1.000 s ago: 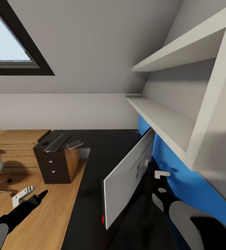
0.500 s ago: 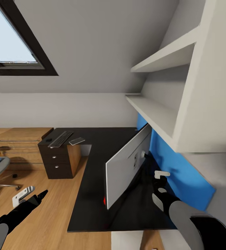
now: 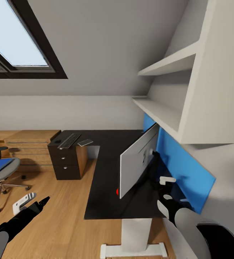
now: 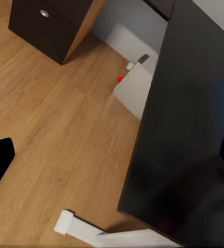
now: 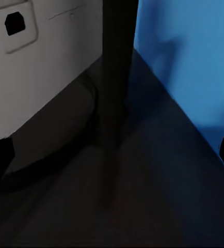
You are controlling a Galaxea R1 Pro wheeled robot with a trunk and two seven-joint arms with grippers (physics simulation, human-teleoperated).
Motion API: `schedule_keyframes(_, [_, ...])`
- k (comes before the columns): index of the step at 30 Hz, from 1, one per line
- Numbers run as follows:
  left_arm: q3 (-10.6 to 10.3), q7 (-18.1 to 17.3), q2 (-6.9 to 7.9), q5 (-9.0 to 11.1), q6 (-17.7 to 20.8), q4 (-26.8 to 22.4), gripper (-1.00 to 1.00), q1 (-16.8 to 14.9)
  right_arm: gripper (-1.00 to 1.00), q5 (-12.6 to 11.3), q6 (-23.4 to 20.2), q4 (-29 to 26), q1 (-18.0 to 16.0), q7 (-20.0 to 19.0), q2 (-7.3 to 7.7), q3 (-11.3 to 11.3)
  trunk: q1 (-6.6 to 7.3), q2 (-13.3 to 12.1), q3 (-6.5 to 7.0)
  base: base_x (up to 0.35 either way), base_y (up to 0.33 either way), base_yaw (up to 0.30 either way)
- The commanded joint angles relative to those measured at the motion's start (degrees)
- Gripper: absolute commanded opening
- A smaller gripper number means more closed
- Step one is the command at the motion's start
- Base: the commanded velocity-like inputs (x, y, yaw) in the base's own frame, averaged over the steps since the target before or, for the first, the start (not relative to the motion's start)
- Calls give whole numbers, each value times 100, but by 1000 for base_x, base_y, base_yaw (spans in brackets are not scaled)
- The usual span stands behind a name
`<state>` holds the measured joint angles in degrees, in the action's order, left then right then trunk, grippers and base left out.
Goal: In the bedroom, organize the workspace by keeping the computer under the desk, ensuring the monitor is on the desk, placing the keyboard on the desk next to the monitor, placing the mouse on the desk next to the keyboard, moving the folder from the swivel chair onto the desk next to the mouse, stacking the notebook on top of the folder with the pen on top of the notebook, and positioning the swivel chair next to the desk.
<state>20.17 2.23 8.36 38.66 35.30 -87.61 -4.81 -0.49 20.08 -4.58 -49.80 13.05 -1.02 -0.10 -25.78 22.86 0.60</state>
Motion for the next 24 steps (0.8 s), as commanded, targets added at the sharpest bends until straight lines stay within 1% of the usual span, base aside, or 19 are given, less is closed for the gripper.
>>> schedule_keyframes(1, [5,23,2,54,30,-2,100,-2,100,-6,24,-8,-3,13,-6,0,0,6,-3,-270,222,0])
schedule_keyframes(7, [5,29,2,47,30,3,100,-2,100,-30,17,-45,-6,0,-20,-3,0,6,-3,-257,215,0])
schedule_keyframes(11, [5,31,1,44,25,11,100,-2,100,-41,1,-100,-9,3,-72,-3,0,6,-3,-132,91,0])
schedule_keyframes(13, [5,32,4,40,23,13,100,-2,100,-44,-13,-211,-6,4,-156,-13,0,6,-3,-54,36,0])
schedule_keyframes(14, [5,32,6,38,22,19,100,-2,100,-38,-25,-337,-3,8,-263,-20,0,6,-3,-24,16,0])
schedule_keyframes(15, [5,32,7,37,22,21,100,-2,100,-33,-32,-414,15,12,-332,-22,0,6,-3,-16,11,0])
schedule_keyframes(17, [5,32,7,37,21,22,100,-2,100,-27,-41,-523,65,16,-402,-24,0,6,-3,-10,7,0])
schedule_keyframes(21, [5,32,8,36,21,24,100,-2,100,-27,-98,-744,154,20,-447,-27,0,6,-3,-5,3,0])
schedule_keyframes(24, [5,32,8,36,21,24,100,-2,100,-26,-263,-1054,281,21,-462,-30,0,6,-3,-2,1,0])
